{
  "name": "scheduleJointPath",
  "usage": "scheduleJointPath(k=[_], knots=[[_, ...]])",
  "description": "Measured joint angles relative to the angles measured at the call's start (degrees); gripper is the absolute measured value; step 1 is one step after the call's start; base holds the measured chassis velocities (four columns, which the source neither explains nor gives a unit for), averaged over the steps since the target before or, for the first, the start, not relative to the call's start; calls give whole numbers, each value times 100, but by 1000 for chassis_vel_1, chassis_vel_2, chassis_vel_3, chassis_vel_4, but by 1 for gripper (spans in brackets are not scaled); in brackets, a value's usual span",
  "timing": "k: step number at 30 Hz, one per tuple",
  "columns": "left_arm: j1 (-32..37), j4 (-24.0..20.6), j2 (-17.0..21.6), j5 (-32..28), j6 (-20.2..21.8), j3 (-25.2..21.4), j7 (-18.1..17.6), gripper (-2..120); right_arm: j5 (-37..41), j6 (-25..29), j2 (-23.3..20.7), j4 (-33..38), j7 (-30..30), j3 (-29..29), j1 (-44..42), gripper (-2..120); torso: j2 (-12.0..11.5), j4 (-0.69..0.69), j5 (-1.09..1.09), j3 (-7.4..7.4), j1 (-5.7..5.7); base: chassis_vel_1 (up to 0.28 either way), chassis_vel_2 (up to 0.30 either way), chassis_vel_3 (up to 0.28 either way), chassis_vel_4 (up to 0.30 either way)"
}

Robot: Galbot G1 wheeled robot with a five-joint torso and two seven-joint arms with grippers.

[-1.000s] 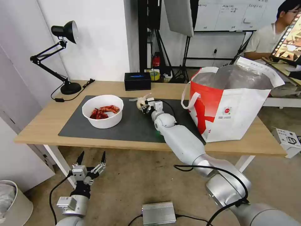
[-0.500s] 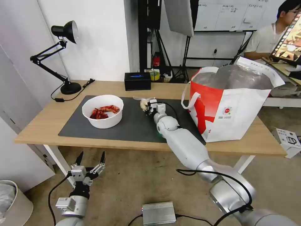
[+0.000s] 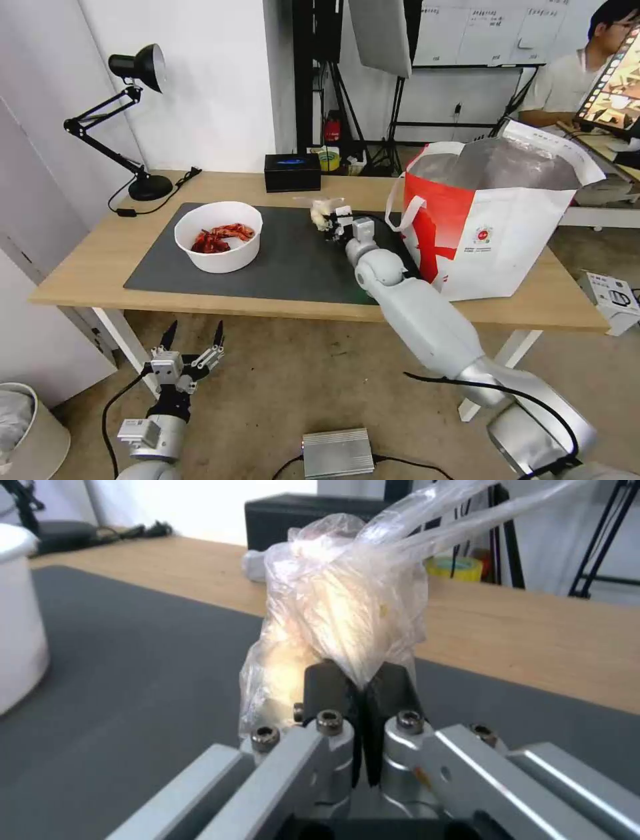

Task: Pick up the trash from the table and place it into the takeout bag.

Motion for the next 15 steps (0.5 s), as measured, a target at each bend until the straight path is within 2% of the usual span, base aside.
scheduleJointPath(k=[11, 15], knots=[[41, 17, 8, 6, 0, 9, -1, 100, 114, -44, -532, 1228, 45, 66, -566, 0, 0, 1, -1, 0, 0, 0, 0, 0, 0], [77, 30, -18, 30, -5, 22, -1, 100, 102, -87, -850, 1972, 64, 229, -1089, 0, 0, 1, 0, 0, 0, 0, 0, 0, 0]])
